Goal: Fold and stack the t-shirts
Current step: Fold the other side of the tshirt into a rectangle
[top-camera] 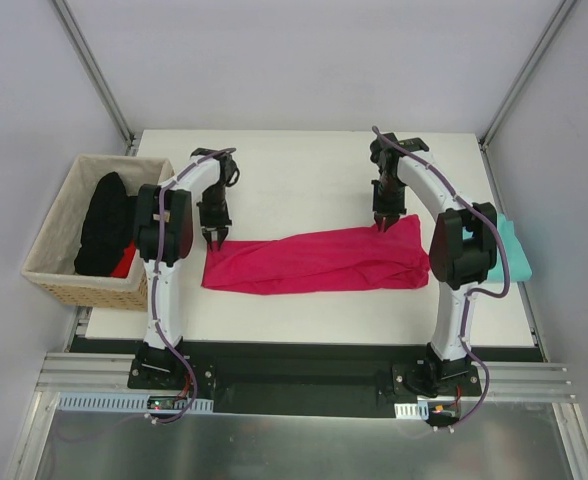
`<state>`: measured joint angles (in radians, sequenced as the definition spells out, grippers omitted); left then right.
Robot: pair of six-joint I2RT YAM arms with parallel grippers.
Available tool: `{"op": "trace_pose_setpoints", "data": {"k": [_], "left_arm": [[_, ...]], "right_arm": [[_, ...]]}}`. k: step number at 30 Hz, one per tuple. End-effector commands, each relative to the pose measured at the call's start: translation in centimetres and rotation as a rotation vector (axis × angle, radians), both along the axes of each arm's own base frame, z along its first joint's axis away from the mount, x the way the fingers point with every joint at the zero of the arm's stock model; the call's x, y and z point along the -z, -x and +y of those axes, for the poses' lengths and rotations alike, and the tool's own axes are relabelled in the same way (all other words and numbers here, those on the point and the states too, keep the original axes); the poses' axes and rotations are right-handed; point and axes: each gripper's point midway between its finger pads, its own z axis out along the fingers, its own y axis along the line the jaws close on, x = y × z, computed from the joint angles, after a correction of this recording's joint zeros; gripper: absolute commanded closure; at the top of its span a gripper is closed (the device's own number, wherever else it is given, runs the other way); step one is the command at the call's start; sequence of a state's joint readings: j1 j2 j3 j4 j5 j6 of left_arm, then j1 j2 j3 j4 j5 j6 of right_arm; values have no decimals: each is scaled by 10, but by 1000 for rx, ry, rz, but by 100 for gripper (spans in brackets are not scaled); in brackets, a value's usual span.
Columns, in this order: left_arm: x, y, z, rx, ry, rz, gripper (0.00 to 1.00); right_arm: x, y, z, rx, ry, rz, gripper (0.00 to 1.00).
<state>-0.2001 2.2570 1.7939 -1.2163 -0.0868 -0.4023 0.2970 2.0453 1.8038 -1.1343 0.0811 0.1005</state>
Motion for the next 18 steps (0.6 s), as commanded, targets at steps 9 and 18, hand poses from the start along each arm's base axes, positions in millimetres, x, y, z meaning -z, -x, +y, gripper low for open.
{"op": "trace_pose_setpoints", "data": {"k": [9, 18], "left_arm": [[-14, 2, 8, 3, 4, -5, 78], [-14, -4, 5, 13, 22, -11, 79]], "right_arm": [[-8, -4, 3, 20, -20, -3, 82], [-9, -4, 3, 27, -16, -8, 82]]}}
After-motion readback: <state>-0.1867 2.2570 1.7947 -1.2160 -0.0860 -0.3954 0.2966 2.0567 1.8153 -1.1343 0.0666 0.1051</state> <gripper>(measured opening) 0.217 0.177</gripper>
